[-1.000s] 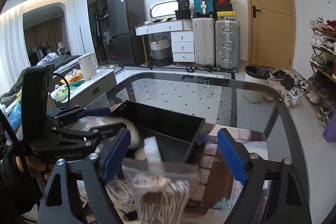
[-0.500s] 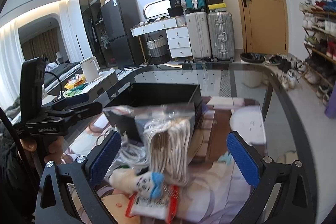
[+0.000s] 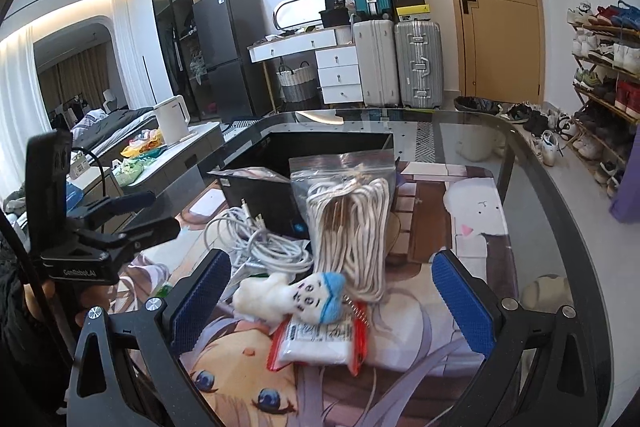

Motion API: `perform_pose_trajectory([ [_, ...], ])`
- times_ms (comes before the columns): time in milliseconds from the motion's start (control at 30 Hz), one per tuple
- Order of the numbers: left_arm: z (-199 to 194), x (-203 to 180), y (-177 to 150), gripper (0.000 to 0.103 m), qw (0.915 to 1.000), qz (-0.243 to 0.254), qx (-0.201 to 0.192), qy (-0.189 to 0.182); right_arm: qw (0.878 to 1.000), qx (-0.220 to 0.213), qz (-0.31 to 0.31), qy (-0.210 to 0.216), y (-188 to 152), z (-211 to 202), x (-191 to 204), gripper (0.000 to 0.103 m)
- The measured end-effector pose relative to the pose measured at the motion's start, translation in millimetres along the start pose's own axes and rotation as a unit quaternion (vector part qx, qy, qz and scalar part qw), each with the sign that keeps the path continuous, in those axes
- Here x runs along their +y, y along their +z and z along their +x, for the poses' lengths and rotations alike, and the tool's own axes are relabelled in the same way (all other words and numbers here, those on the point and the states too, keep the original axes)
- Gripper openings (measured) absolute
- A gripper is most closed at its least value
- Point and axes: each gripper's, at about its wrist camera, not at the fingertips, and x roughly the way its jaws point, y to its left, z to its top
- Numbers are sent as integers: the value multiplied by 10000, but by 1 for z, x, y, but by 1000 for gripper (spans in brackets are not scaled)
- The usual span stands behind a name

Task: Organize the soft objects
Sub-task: 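Move the left gripper down to the green-printed sachet on the mat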

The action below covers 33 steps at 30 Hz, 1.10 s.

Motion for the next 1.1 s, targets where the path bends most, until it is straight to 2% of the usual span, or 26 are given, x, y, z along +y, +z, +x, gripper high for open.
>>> perform_pose_trajectory([
  [300,-7,-3,-14,103,9997,233,51,11,9998,144,-100,-56,-15,1,6,102],
  [567,-1,-15,-21,103,9987,457,209,-125,9995,311,-19,91,-21,11,3,102],
  [800,4,-22,-27,103,9955,738,527,-289,9982,585,-131,91,-27,19,6,102],
  [967,9,-24,-31,103,9911,819,882,-574,9973,713,-175,21,-31,25,7,102],
  [1100,10,-26,-34,103,9891,971,970,-535,9970,758,-164,54,-34,28,6,102],
])
